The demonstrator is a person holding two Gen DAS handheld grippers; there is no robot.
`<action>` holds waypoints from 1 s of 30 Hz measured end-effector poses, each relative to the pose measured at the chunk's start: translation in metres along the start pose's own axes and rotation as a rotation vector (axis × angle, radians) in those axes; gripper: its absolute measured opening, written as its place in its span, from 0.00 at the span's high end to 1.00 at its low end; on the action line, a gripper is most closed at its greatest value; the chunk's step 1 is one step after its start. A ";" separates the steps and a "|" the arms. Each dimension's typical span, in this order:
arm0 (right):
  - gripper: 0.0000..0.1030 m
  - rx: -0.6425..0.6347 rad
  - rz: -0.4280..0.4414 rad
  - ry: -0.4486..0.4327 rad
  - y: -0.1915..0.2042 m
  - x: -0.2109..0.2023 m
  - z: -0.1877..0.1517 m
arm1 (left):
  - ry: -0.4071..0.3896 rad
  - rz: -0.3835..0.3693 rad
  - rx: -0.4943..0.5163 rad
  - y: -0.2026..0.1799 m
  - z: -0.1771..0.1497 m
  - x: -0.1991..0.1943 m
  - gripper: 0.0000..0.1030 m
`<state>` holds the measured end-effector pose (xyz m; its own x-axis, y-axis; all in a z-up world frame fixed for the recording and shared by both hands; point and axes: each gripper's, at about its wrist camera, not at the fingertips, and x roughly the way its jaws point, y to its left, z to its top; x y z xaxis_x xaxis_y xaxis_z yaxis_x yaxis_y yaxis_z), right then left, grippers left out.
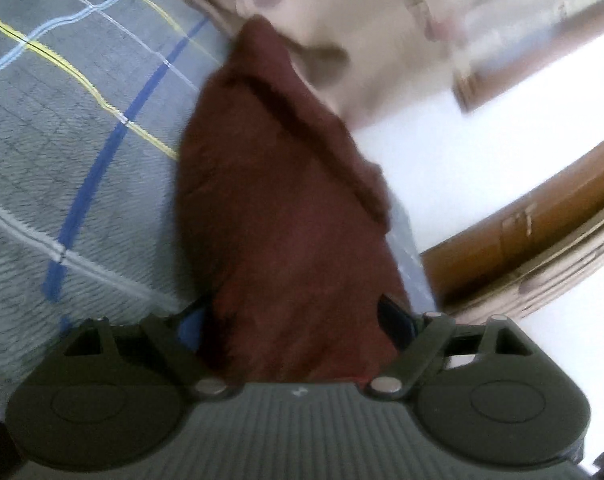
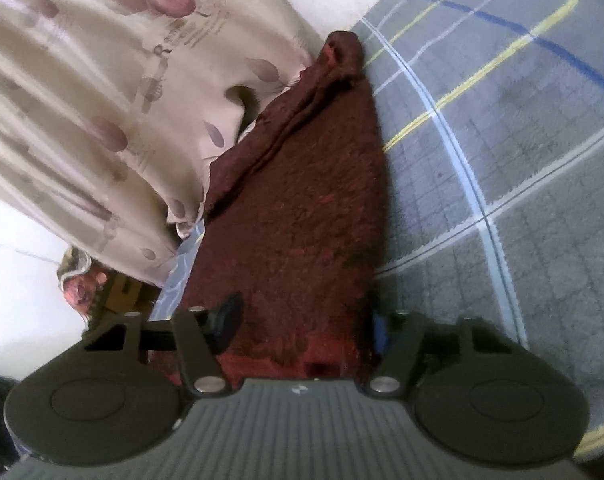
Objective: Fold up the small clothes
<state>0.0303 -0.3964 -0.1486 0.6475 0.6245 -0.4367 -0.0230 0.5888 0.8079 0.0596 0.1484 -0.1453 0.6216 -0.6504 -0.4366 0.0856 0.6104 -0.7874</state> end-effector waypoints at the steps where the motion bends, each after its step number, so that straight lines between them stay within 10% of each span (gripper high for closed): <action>1: 0.62 0.011 0.005 0.008 -0.002 0.002 0.000 | 0.006 0.004 0.020 -0.004 0.000 0.001 0.46; 3: 0.72 0.007 -0.007 0.019 -0.004 0.004 -0.002 | 0.030 0.053 0.060 -0.009 0.000 0.003 0.80; 11: 0.78 -0.032 -0.029 0.028 -0.003 -0.003 -0.006 | 0.073 0.076 0.083 -0.003 -0.002 -0.005 0.83; 13: 0.78 -0.071 -0.060 0.052 0.000 0.001 -0.004 | 0.094 0.127 0.104 -0.003 -0.001 -0.002 0.75; 17: 0.77 -0.091 -0.064 0.089 0.002 0.003 0.000 | 0.088 0.037 0.022 0.007 -0.003 0.001 0.29; 21: 0.72 -0.076 -0.055 0.104 0.002 0.005 0.002 | 0.097 0.035 0.108 -0.008 -0.007 0.011 0.25; 22: 0.72 -0.091 -0.062 0.103 0.004 0.005 0.001 | 0.096 0.047 0.139 -0.012 -0.010 0.014 0.28; 24: 0.72 -0.123 -0.083 0.096 0.009 0.008 0.000 | 0.111 0.106 0.168 -0.016 -0.012 0.020 0.91; 30: 0.82 -0.231 -0.135 0.079 0.019 0.010 -0.006 | 0.063 0.103 0.192 -0.016 -0.022 0.014 0.91</action>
<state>0.0318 -0.3765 -0.1401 0.5955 0.5654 -0.5707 -0.1199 0.7650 0.6328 0.0497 0.1198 -0.1484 0.5857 -0.6034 -0.5412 0.1749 0.7460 -0.6425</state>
